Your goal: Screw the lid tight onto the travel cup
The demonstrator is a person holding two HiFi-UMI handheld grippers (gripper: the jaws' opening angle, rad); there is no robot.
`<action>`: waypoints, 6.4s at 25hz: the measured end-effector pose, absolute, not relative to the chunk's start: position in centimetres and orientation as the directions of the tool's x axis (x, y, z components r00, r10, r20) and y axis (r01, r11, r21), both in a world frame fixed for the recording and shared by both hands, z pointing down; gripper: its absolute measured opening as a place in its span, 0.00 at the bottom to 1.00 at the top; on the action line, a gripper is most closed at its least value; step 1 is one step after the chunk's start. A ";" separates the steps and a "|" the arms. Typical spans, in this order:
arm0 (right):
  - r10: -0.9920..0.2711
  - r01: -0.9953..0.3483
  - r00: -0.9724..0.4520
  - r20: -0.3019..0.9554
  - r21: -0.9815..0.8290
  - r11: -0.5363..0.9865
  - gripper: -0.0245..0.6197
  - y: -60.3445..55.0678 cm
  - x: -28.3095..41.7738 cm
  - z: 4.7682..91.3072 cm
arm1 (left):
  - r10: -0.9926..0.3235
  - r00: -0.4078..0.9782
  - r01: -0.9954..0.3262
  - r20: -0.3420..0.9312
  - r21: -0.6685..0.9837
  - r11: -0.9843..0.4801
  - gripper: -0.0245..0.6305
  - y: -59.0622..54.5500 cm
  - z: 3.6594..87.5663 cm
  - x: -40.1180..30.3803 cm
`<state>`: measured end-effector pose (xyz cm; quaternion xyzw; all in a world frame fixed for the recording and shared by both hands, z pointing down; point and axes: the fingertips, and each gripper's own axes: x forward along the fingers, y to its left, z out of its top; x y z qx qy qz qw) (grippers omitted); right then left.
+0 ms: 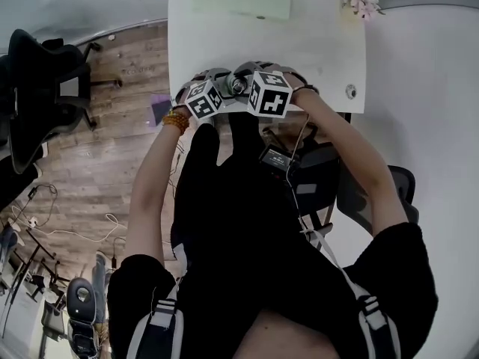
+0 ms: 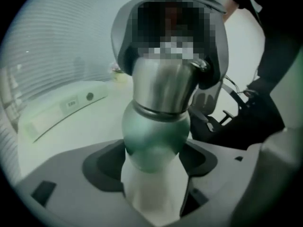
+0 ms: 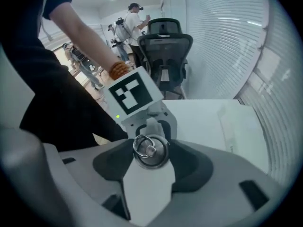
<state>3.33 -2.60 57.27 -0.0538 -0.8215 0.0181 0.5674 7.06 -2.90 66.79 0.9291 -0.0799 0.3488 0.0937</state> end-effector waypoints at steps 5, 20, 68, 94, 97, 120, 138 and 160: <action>0.199 0.247 -0.286 0.937 -0.128 0.961 0.42 -1.9 3.2 57.3 | 0.123 0.730 0.034 0.672 0.144 -0.989 0.59 -2.3 66.8 7.0; -0.154 -0.304 -0.353 0.923 0.042 0.952 0.44 -2.9 3.7 57.0 | -0.526 0.567 -0.710 0.634 0.053 -0.702 0.62 -2.5 65.9 6.1; -0.038 -0.151 -0.406 0.913 -0.025 0.988 0.41 -1.9 2.0 57.4 | -0.219 0.688 -0.370 0.692 0.075 -0.926 0.60 -2.0 66.8 5.8; -0.203 -0.581 -0.378 0.903 -0.060 0.812 0.42 -1.9 1.8 57.5 | -0.575 0.510 -0.757 0.640 0.015 -0.654 0.63 -2.3 65.5 4.7; -0.227 -0.562 -0.395 0.890 -0.039 0.826 0.41 -2.4 1.6 57.5 | -0.609 0.475 -0.801 0.635 0.027 -0.598 0.61 -2.8 65.6 4.6; 0.037 -0.041 -0.575 0.817 -0.074 0.996 0.57 -1.3 1.4 55.0 | -0.342 0.752 -0.418 0.564 0.008 -0.908 0.65 -1.9 64.0 1.6; -0.115 -0.201 -0.504 0.856 0.013 0.980 0.45 -2.1 -0.3 57.4 | -0.595 0.597 -0.665 0.538 -0.084 -0.743 0.59 -2.4 64.3 3.7; -0.222 -0.555 -0.494 0.841 -0.109 0.824 0.51 -2.2 0.9 57.3 | -0.605 0.608 -0.736 0.514 0.080 -0.672 0.65 -1.8 63.9 2.4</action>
